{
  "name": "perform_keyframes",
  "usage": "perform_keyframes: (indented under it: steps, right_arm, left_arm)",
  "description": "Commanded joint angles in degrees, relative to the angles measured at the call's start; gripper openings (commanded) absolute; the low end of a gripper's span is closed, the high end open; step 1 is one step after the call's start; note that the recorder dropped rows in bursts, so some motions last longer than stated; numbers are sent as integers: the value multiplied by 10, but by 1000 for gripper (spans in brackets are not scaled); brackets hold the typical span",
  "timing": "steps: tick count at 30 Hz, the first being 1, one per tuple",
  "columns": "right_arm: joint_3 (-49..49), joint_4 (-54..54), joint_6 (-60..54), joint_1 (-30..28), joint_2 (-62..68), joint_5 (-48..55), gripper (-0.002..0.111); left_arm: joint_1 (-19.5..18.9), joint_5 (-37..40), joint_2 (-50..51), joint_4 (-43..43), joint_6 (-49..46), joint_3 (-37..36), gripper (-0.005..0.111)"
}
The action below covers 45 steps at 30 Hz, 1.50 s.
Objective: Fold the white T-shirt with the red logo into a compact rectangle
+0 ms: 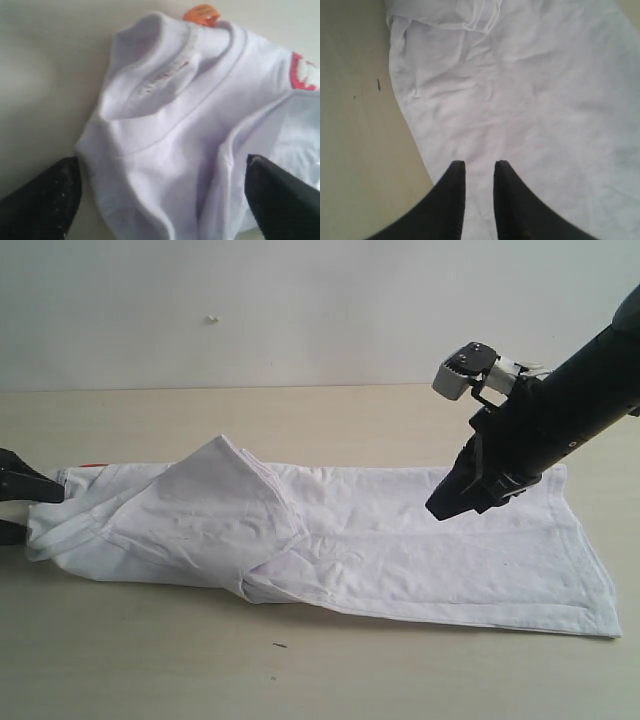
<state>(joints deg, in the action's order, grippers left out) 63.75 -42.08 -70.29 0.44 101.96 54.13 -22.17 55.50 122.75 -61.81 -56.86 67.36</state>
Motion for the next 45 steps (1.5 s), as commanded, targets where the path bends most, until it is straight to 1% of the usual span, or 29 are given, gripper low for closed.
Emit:
perform_keyframes:
  steps: [1,3,5,7,8,10,11,12,13,15,16,18,19,20,21,22,23,24,25,26,27,29,32,37,40,43,45]
  right_arm:
    - [1,-4,-6,2,-7,4,21]
    - [1,-4,-6,2,-7,2,21]
    - [1,-4,-6,2,-7,0,21]
    - [1,-4,-6,2,-7,0,21]
    - [1,-4,-6,2,-7,0,21]
    - [1,-4,-1,2,-7,0,21]
    - [1,-4,-1,2,-7,1,21]
    - [1,-5,-1,2,-7,1,21]
    - [1,-5,-1,2,-7,2,21]
    - [1,-5,-1,2,-7,4,21]
    - [1,-5,-1,2,-7,4,21]
    - [1,-5,-1,2,-7,2,21]
    - [1,-5,-1,2,-7,3,21]
    - [1,-5,-1,2,-7,3,21]
    - [1,-5,-1,2,-7,3,21]
    - [1,-5,-1,2,-7,3,21]
    - [1,-5,-1,2,-7,3,21]
    - [1,-5,-1,2,-7,3,21]
    - [1,-5,-1,2,-7,3,21]
    - [1,-5,-1,2,-7,3,21]
    - [1,-5,-1,2,-7,2,21]
    - [1,-5,-1,2,-7,-4,21]
    - [1,-5,-1,2,-7,-14,21]
    - [1,-7,0,2,-7,-16,21]
    - [1,-9,4,2,-7,-16,21]
    - [1,-9,15,2,-7,-16,21]
    - [1,-9,16,2,-7,-16,21]
  left_arm:
    - [2,50,59,9,-29,-7,86]
    - [4,88,85,11,-41,-7,86]
    - [15,97,93,11,-44,-7,86]
    - [26,97,94,11,-44,-7,80]
    - [36,94,94,11,-44,-7,71]
    - [48,84,94,2,-42,-2,47]
    - [51,85,94,-23,-42,1,24]
    - [51,89,91,-42,-42,1,7]
    - [51,95,85,-50,-45,1,1]
    - [50,110,69,-35,-58,1,0]
    - [47,117,48,-10,-59,1,0]
    - [36,117,19,6,-50,1,0]
    - [14,117,-13,3,-42,1,0]
    - [1,120,-27,3,-42,2,0]
    - [-28,128,-63,4,-38,3,0]
    - [-40,134,-77,4,-35,5,0]
    - [-64,144,-107,-2,-22,8,0]
    - [-73,145,-119,-13,-20,8,0]
    - [-85,145,-139,-41,-16,8,0]
    - [-86,145,-152,-86,-14,8,0]
    - [-79,145,-161,-108,4,7,0]
    - [-56,145,-178,-116,23,6,0]
    - [0,145,-203,-115,33,6,0]
    - [127,145,-223,-118,37,6,0]
    - [215,145,-223,-132,47,6,0]
    - [298,57,-215,-150,47,6,0]
    - [348,2,-205,-181,46,6,0]
